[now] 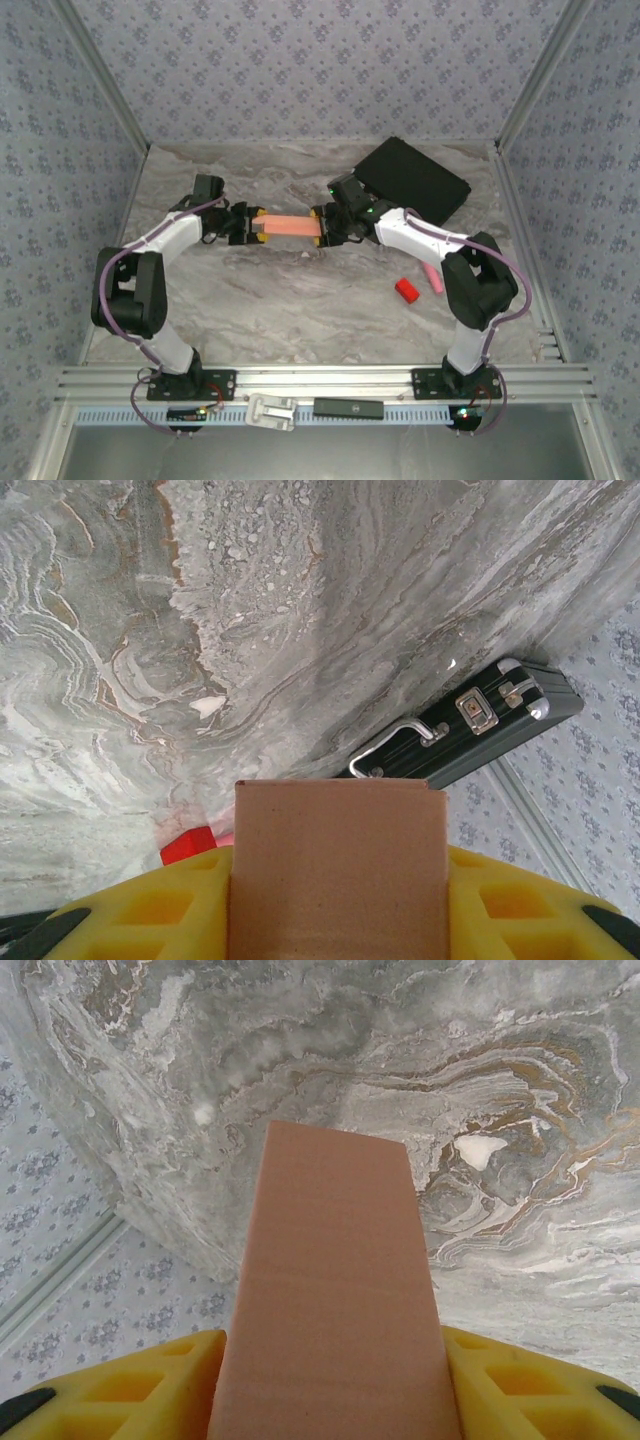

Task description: Fold the paper box

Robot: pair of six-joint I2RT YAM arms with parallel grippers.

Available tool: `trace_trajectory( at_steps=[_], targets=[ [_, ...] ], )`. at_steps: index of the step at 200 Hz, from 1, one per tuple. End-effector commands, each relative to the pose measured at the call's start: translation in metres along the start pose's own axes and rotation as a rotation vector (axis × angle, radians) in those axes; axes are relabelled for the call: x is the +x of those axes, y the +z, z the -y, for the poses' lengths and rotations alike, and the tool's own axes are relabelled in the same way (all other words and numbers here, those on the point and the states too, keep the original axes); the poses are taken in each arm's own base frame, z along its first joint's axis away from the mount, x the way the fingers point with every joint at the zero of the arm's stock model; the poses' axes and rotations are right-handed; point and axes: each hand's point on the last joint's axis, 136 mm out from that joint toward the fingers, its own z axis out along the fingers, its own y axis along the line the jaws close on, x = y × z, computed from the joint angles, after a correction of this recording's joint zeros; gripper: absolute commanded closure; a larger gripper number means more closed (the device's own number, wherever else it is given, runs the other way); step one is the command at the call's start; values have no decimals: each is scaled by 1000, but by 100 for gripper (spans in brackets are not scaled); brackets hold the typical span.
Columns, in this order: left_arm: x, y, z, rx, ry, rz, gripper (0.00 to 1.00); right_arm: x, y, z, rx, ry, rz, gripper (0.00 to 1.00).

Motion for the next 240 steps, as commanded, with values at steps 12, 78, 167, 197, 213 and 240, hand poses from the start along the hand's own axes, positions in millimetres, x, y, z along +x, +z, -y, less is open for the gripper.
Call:
trace_trajectory(
  at_steps=[12, 78, 167, 197, 213, 240],
  targets=[
    [15, -3, 11, 23, 29, -53, 83, -4, -5, -1, 6, -22, 57, 48],
    [11, -14, 19, 94, 61, -52, 31, -14, -15, -2, 4, -23, 96, 51],
    [27, -123, 63, 172, 828, 330, 32, -40, -42, -4, 20, -36, 155, 51],
    [98, -141, 44, -42, 1524, 466, 40, -56, -55, -4, 42, -39, 172, 51],
    [124, -129, 23, -181, 1812, 432, 43, -61, -60, -4, 51, -42, 177, 51],
    [125, -99, -10, -533, 2140, 406, 42, -65, -61, -2, 68, -33, 159, 51]
  ],
)
